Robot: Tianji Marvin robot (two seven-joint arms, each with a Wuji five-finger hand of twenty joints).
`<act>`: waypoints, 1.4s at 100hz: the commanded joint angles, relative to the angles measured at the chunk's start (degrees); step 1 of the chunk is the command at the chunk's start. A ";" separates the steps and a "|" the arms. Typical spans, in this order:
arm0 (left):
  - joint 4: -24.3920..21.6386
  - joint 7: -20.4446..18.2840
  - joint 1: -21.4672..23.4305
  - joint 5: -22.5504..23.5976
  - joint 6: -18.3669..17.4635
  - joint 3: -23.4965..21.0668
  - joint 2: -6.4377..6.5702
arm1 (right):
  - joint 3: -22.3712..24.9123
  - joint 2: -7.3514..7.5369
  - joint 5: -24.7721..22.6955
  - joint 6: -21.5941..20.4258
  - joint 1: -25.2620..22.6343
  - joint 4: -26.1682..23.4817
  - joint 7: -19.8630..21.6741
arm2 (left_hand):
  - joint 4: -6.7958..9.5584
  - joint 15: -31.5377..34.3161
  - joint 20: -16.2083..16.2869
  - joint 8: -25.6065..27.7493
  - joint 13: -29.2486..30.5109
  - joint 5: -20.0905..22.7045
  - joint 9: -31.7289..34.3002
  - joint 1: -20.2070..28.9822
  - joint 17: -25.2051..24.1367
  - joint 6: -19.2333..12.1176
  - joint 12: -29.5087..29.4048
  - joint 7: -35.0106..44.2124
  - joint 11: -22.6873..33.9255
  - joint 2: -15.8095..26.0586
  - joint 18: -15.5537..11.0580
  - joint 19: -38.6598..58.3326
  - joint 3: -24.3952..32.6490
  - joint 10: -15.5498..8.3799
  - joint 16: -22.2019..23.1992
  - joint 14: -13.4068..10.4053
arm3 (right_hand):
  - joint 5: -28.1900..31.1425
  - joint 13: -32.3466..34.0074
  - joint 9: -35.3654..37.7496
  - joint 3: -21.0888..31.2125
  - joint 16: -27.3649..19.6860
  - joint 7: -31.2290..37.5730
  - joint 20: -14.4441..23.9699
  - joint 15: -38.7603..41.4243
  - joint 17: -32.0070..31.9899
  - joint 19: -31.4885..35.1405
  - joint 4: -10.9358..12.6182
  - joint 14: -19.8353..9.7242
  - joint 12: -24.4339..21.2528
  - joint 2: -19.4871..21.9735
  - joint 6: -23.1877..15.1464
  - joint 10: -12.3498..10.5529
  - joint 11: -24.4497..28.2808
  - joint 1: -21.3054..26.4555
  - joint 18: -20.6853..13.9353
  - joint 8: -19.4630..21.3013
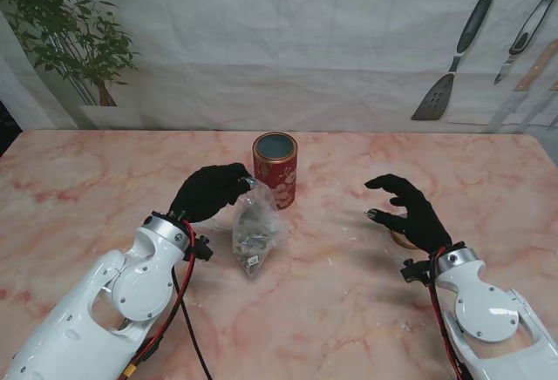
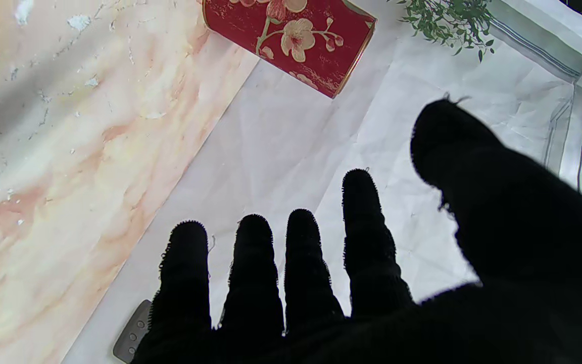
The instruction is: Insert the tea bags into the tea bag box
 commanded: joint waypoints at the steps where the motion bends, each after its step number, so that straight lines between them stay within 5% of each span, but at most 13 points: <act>1: -0.63 -0.63 0.26 -0.05 0.09 -0.28 0.11 | -0.41 -0.49 -0.08 -0.45 -1.11 0.61 0.18 | 1.35 2.35 -0.55 1.98 1.97 4.61 1.73 3.77 -1.01 11.60 2.21 7.66 3.71 2.75 -12.00 13.76 1.07 2.65 0.91 5.22 | -2.02 -1.74 -1.44 -0.03 -1.04 -0.76 0.90 -1.00 -0.58 -2.13 1.24 -2.28 -0.57 -2.26 -0.88 -0.27 -0.94 -0.75 -3.37 -0.23; 34: -1.02 -0.89 0.83 0.23 0.29 -1.18 0.19 | -1.26 -0.84 0.11 -4.77 -2.49 2.74 -1.84 | 1.35 2.35 -0.55 1.99 1.97 4.62 1.77 3.76 -1.01 11.61 2.22 7.62 3.69 2.74 -12.00 13.76 1.06 2.55 0.91 5.22 | -1.57 -2.45 -1.60 0.17 -1.31 -1.57 2.55 -1.62 -0.34 -3.64 1.02 -2.56 -0.61 -2.69 -0.40 -0.13 -1.57 -0.50 -4.12 -0.28; 82: -2.16 -3.35 0.63 2.19 2.14 -4.23 0.72 | -2.00 -0.84 2.87 -4.82 -1.90 4.62 -0.61 | 1.34 2.29 -0.60 2.02 1.96 4.51 1.72 3.63 -1.04 11.38 2.24 7.59 3.66 2.86 -11.92 13.61 1.03 2.44 0.91 5.28 | -0.49 -2.35 -1.72 -0.03 -0.68 -1.95 5.36 -0.96 0.18 -3.56 1.00 -2.43 0.05 -2.08 0.30 -0.18 -0.92 -0.57 -4.55 0.02; 140: -4.03 -6.75 5.21 6.68 6.47 -14.56 1.44 | -2.72 -1.01 4.35 -4.12 -1.74 5.12 -0.53 | 1.36 2.23 -0.59 2.03 1.96 4.49 1.58 3.59 -1.04 11.33 2.29 7.56 3.60 2.88 -11.87 13.54 1.05 2.37 0.94 5.29 | 0.05 -2.61 -2.21 -0.84 -0.12 -2.22 7.34 0.02 0.27 -3.27 1.04 -2.48 0.35 -0.97 0.73 -0.33 -0.15 -0.51 -5.29 0.34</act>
